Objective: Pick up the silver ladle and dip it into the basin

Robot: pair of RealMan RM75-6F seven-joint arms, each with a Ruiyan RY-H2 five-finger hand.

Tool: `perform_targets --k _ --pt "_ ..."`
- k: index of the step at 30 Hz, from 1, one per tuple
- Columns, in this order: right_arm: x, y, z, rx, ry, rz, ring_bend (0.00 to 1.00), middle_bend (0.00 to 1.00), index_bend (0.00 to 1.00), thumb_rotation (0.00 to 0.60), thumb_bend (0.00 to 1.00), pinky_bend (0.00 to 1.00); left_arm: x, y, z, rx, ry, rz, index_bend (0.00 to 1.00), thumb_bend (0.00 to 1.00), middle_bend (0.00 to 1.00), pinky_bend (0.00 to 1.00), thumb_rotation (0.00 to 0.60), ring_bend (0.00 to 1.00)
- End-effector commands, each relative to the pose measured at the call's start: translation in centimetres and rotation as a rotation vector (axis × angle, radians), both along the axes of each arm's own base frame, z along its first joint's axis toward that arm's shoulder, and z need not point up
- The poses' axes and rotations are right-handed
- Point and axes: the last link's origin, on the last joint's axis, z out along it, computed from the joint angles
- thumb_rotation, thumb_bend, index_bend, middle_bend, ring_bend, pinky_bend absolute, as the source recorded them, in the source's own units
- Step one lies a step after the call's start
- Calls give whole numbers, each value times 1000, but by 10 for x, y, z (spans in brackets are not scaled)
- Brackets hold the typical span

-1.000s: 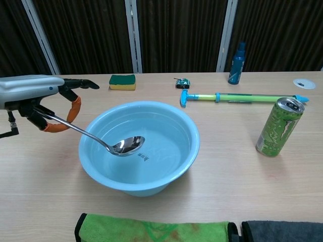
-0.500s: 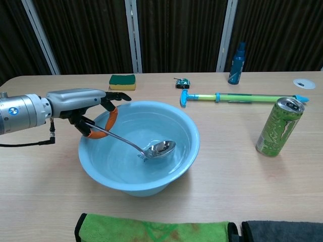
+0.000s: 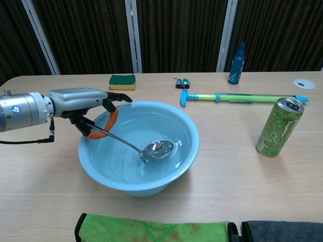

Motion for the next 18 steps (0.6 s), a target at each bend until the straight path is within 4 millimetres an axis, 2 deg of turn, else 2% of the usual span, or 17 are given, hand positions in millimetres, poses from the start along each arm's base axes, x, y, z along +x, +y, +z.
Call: perform_targets --k 1,18 --pt "0 0 -1 4 2 0 0 0 0 600 0 0 0 -1 12 26 11 -13 598 409 0 0 600 0" --pt "2 3 -3 3 8 4 0 0 0 600 0 0 12 -8 74 162 121 -129 603 411 0 0 600 0"
